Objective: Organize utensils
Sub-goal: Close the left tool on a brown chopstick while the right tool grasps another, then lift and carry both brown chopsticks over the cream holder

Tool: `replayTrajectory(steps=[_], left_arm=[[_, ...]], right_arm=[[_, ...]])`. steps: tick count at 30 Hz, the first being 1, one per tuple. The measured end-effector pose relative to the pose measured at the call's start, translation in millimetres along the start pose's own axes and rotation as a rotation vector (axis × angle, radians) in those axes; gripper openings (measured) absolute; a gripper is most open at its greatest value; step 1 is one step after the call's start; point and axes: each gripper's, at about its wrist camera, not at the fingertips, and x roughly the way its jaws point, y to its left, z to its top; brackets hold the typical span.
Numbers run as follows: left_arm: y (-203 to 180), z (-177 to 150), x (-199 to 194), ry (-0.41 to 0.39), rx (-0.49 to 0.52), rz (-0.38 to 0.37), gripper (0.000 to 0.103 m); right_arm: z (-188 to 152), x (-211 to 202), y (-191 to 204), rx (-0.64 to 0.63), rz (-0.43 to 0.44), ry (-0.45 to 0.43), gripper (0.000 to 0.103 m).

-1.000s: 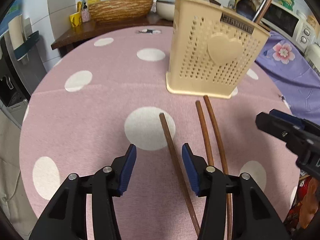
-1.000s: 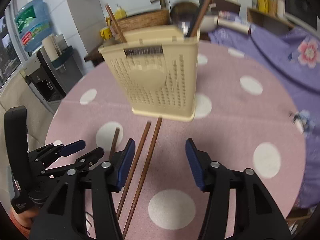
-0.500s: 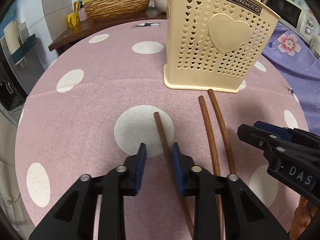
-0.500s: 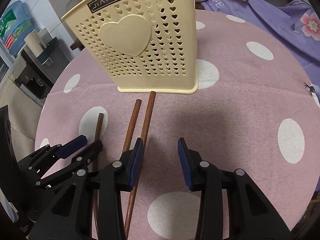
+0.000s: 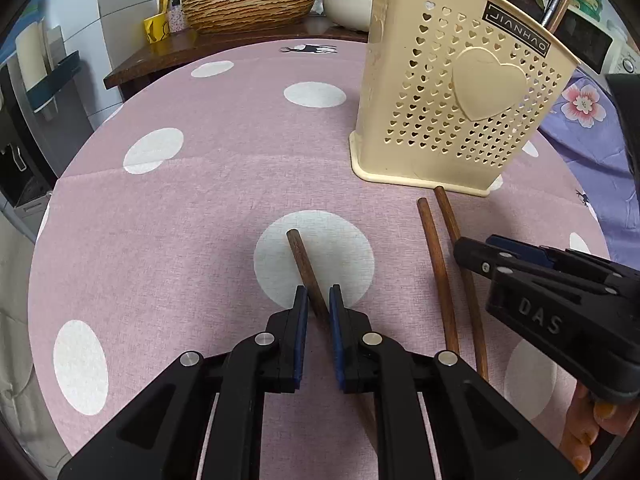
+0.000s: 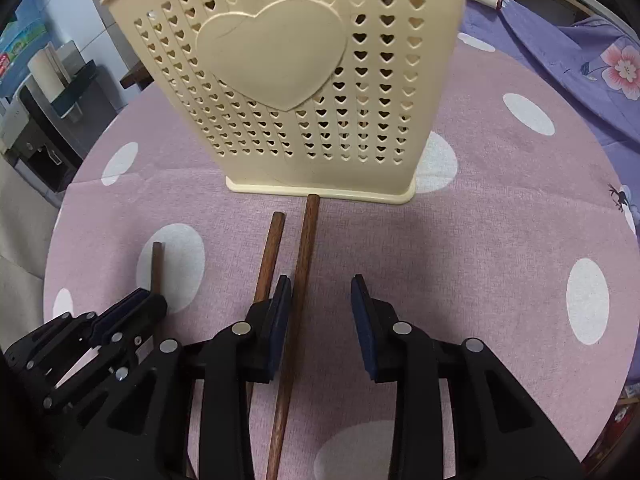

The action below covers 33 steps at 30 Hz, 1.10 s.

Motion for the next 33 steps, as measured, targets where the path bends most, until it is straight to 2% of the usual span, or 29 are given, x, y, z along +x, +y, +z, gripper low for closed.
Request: replayTrajectory(steps=[4,9,17,24,33], left_arm=[[0,-1,0,-0.003,0.002,-0.002,0.011],[1,0,0,0.001,-0.001,-0.002,0.011],[3,-2,-6,-0.014,-0.006,-0.014,0.011],[5,0,-35,-0.082,-0.016,-0.049,0.011],[-7,13,-111,-0.284,0.019,-0.125,0.007]], right_arm=[[6,5,6,-0.001,-0.029,-0.002,0.029],[9,8,13,-0.028,-0.081,-0.006,0.01],[-3,-3,-3,-0.004,0.001,-0.032,0.008],[-14,-52,-6,-0.069,0.054,-0.162,0.008],[-25,-165,-26,-0.143,0.187,-0.409,0.007]])
